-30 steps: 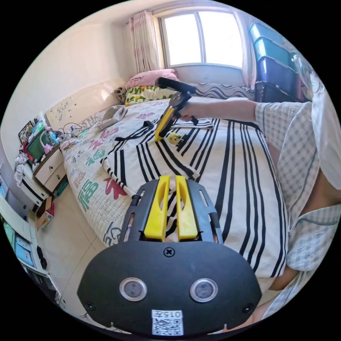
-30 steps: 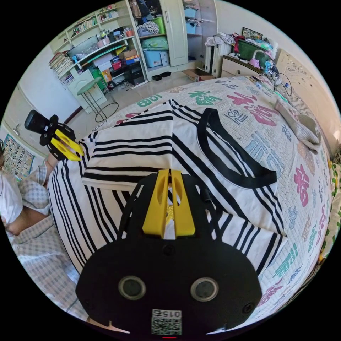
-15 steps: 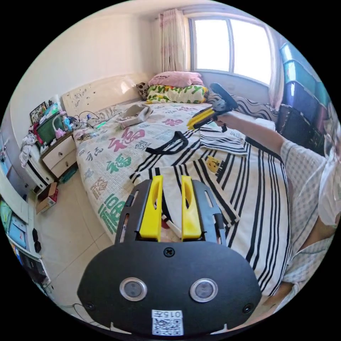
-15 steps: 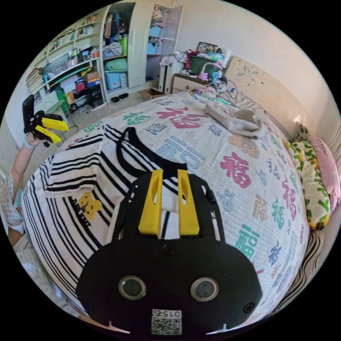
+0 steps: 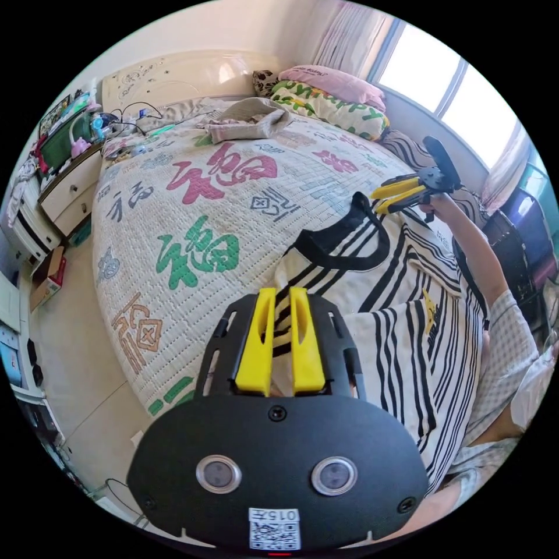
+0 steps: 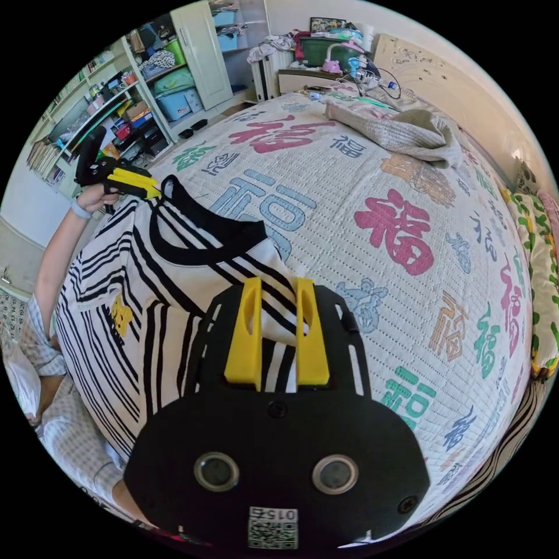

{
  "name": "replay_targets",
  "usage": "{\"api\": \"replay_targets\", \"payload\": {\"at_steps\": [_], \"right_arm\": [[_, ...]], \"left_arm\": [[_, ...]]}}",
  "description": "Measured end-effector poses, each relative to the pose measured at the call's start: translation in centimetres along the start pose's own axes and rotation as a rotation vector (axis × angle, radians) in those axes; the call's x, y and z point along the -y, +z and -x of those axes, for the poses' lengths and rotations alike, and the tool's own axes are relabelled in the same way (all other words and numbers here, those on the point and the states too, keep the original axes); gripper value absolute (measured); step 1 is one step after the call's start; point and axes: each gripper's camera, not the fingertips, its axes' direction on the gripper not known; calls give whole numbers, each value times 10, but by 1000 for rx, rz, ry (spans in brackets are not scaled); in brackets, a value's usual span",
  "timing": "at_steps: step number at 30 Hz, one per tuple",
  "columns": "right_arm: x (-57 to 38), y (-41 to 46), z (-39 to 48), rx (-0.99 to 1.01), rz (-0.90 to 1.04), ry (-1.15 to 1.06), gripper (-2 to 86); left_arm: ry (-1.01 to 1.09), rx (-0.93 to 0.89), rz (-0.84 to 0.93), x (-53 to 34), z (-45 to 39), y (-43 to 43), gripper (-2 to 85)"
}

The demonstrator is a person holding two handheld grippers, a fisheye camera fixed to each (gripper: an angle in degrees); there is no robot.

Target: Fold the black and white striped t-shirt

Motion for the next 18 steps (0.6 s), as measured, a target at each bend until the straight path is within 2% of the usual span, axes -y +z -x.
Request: {"api": "replay_targets", "payload": {"at_steps": [1,4,8,13,18], "right_arm": [[-6,-4,0,13,-3,25,8],[-32,-32,17,-38,-66,5,-4],[-83,-92,57,-65,-206,-46,-6],[-197,-161,144,-83,-310,-174,-7],[-320,-165,225,-35,-318,-296,-7]], "left_arm": [[-22,10,3,-2,-1,-1,18],[45,122,-50,-12,-28,-18,10],[80,157,-178,-39,-68,-67,6],[189,173,-364,-126,-161,-146,4],[377,248,-343,-244,-276,-168,4]]}}
